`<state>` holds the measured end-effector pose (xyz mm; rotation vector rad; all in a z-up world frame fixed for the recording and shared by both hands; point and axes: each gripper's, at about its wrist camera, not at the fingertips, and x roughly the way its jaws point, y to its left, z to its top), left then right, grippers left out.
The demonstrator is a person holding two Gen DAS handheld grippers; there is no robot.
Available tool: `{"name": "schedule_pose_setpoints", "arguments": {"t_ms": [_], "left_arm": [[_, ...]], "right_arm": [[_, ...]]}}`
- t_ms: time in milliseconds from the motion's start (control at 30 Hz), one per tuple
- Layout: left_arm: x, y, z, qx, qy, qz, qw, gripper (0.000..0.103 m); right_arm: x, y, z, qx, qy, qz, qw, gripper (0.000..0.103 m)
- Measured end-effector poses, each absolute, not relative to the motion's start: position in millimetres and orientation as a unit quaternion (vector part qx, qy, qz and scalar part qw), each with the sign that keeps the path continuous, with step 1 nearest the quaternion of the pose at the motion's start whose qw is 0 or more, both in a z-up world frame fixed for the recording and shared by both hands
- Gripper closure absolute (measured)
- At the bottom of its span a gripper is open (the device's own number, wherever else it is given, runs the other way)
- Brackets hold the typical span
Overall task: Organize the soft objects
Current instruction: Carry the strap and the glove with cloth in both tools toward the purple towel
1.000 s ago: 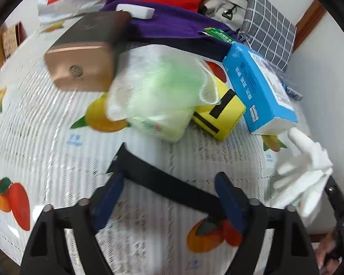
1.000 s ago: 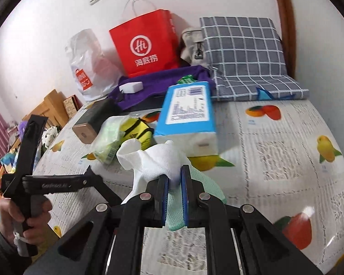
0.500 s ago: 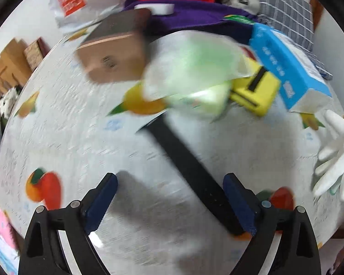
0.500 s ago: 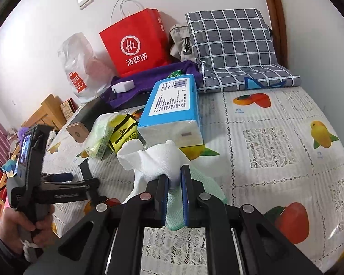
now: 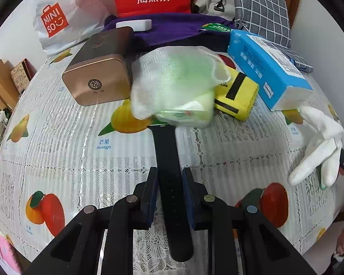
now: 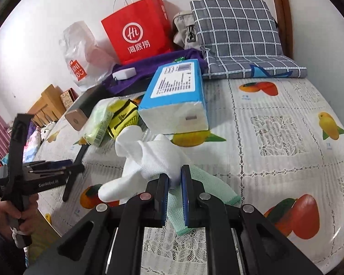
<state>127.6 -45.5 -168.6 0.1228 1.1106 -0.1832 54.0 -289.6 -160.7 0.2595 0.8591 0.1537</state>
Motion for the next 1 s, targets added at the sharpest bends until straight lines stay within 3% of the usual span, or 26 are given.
{"name": "schedule_pose_setpoints", "arguments": {"t_ms": [300, 333, 367, 400, 1000], "left_arm": [[129, -40, -170, 0.063, 0.502, -0.099, 0.857, 0.071], [130, -41, -170, 0.067, 0.501, -0.101, 0.857, 0.072], [130, -41, -169, 0.068, 0.500, -0.106, 0.857, 0.081], [130, -40, -169, 0.067, 0.500, -0.106, 0.857, 0.083], [113, 15, -137, 0.000, 0.487, -0.109, 0.866, 0.084]], "right_arm": [[63, -280, -176, 0.123, 0.437, 0.082, 0.887, 0.091], [65, -278, -180, 0.121, 0.440, 0.083, 0.886, 0.090], [66, -277, -182, 0.120, 0.442, 0.083, 0.885, 0.090], [67, -276, -184, 0.120, 0.442, 0.082, 0.885, 0.090], [53, -267, -127, 0.099, 0.390, 0.080, 0.912, 0.095]]}}
